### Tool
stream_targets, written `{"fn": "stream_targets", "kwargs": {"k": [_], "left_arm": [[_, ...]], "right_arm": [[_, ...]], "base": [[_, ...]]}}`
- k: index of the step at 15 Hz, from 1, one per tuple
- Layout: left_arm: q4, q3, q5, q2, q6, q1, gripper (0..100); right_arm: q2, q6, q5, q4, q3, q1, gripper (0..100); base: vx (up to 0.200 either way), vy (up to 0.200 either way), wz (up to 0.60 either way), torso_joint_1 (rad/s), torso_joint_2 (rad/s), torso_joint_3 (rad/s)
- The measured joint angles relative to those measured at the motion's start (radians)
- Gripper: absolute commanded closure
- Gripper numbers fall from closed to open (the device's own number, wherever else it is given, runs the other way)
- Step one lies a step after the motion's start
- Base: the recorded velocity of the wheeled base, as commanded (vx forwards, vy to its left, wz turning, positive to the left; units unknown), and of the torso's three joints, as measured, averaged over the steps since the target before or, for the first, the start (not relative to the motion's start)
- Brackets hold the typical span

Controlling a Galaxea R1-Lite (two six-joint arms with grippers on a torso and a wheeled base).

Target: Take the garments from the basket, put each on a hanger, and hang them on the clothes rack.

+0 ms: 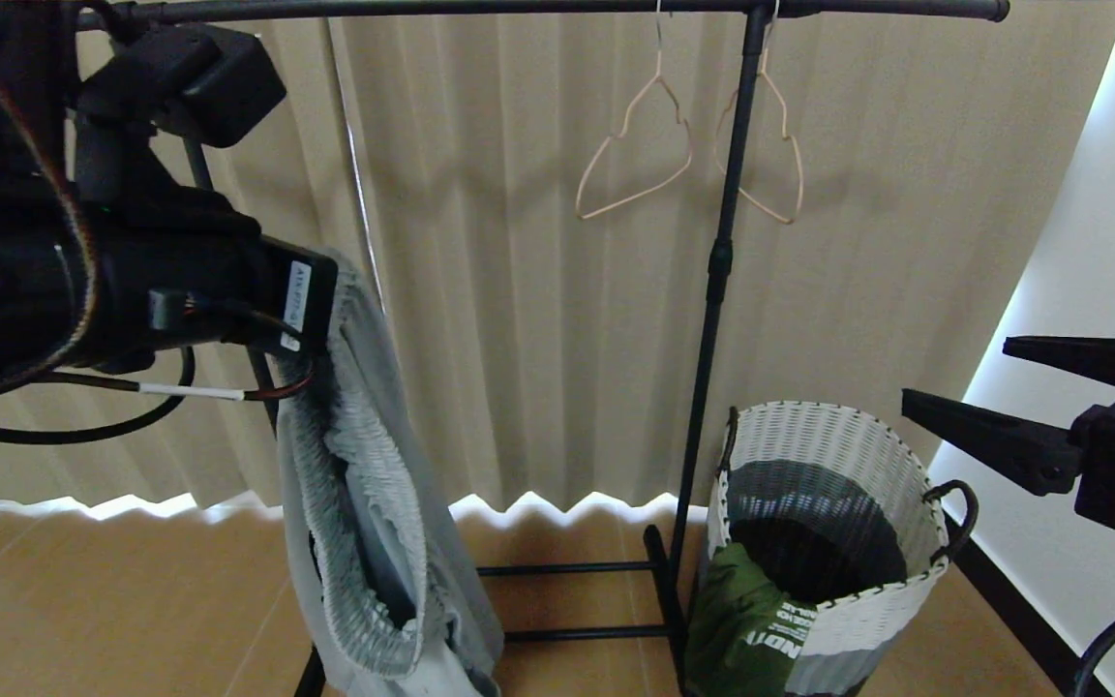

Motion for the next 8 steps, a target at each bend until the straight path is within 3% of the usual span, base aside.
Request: {"fn": "stream_targets", "kwargs": {"k": [2, 5, 8], "left_arm": [[0.0, 0.054, -0.064, -0.062, 0.04, 0.042, 100], [-0.013, 0.128, -0.074, -0.121, 0.041, 0.112, 100], [-0.013, 0.16, -0.075, -0.167, 0.044, 0.134, 100]], "right_arm": [[-0.006, -0.021, -0.008, 0.004, 0.011, -0.031, 0], [-0.008, -0.141, -0.01, -0.012, 0.059, -0.152, 0], [-0.017, -0.173, -0.035, -0.047, 0.104, -0.214, 0]], "base": [[0.0, 0.0, 0.0, 0.0, 0.0, 0.0], [0.0, 0.0, 0.0, 0.0, 0.0, 0.0], [0.0, 0.0, 0.0, 0.0, 0.0, 0.0]]}}
